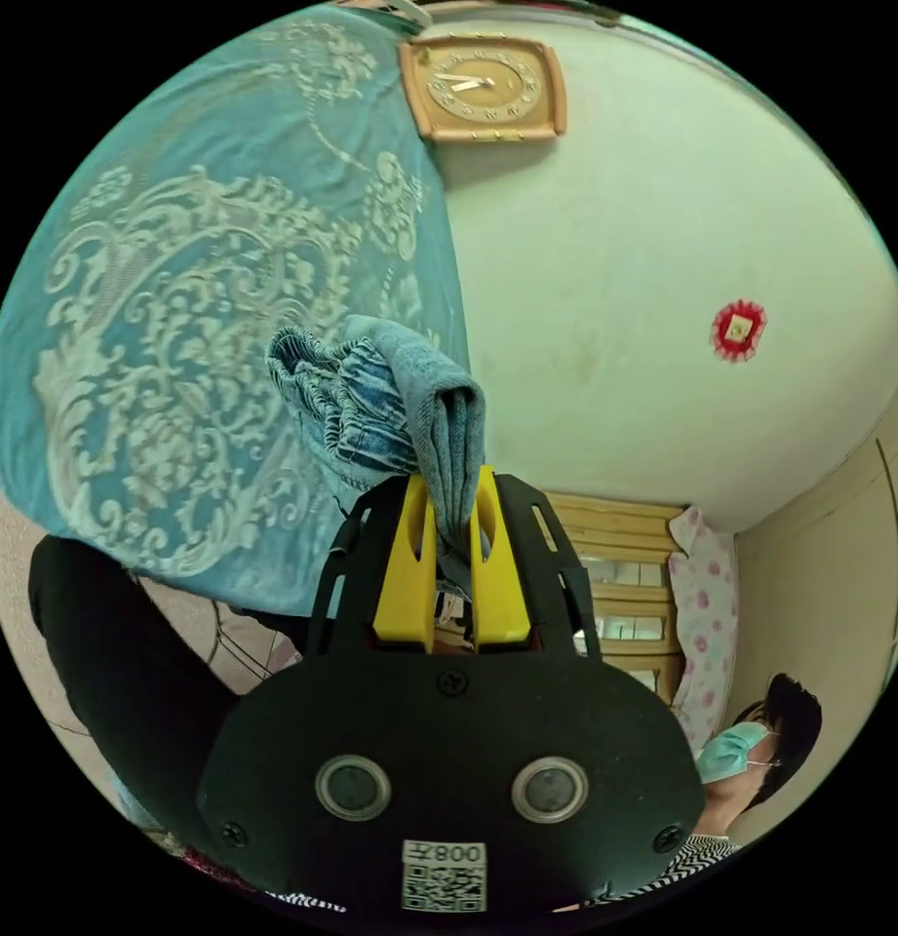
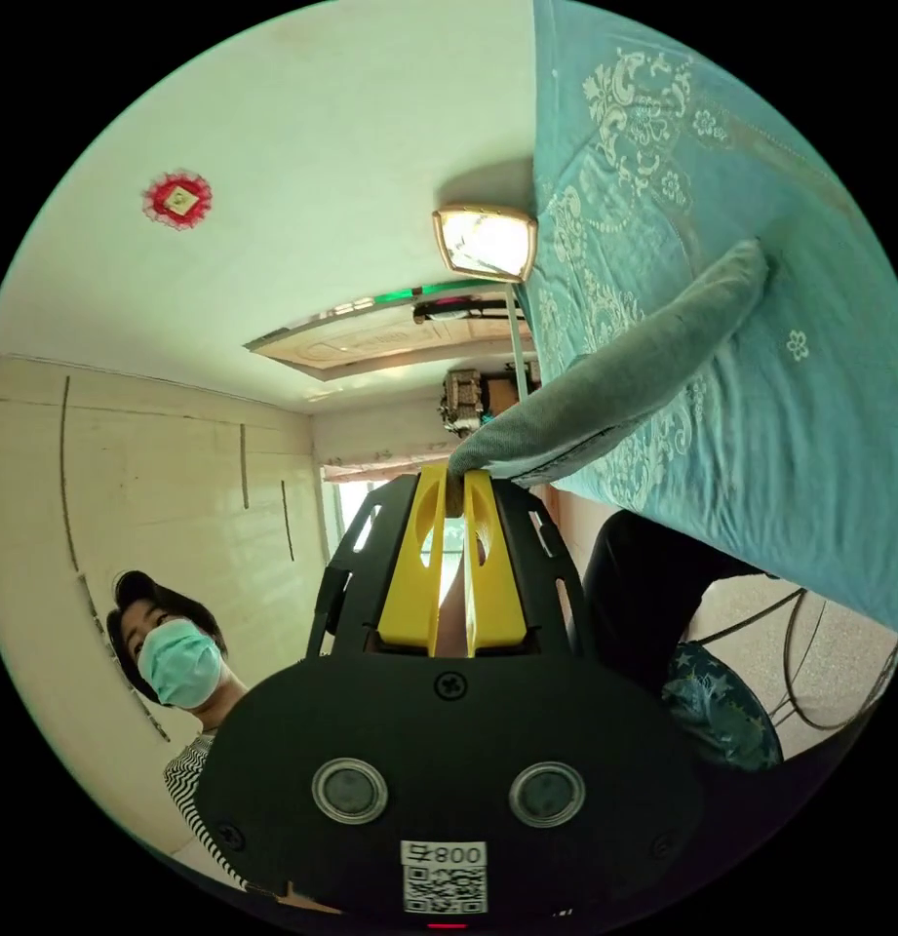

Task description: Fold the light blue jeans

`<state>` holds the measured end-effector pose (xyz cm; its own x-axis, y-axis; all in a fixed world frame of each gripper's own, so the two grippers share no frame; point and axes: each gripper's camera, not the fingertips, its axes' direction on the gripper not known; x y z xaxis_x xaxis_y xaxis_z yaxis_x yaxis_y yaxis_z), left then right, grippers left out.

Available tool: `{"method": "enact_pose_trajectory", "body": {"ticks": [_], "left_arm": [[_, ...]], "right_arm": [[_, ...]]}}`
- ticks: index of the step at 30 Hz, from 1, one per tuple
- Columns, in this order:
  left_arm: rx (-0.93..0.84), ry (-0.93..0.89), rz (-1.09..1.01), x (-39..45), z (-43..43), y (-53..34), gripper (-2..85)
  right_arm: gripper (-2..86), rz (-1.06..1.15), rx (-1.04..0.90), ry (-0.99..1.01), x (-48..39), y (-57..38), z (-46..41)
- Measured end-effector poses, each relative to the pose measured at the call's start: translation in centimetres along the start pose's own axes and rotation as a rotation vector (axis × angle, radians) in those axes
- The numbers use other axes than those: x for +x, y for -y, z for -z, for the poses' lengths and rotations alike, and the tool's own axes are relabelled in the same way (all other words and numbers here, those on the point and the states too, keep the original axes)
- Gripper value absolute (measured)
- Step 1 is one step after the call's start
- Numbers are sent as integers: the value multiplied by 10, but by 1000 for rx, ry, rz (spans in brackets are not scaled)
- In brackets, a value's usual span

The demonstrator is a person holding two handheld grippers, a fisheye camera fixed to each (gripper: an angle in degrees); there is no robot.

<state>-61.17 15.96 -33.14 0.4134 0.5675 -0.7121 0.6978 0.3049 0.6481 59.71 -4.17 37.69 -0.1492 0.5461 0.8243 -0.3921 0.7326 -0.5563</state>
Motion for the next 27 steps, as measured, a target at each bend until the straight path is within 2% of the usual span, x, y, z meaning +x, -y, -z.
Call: {"method": "enact_pose_trajectory", "body": {"ticks": [9, 17, 22, 27], "left_arm": [[-356, -66, -232, 221, -293, -3, 64], [-697, -173, -402, 407, -611, -72, 67], [-868, -177, -514, 475, -760, -123, 69], [-982, 23, -458, 479, -865, -152, 70]], "right_arm": [[22, 241, 311, 63, -85, -64, 213], [20, 464, 661, -45, -174, -152, 444], [19, 505, 836, -114, -193, -208, 558], [21, 434, 967, -160, -166, -251, 646]]}}
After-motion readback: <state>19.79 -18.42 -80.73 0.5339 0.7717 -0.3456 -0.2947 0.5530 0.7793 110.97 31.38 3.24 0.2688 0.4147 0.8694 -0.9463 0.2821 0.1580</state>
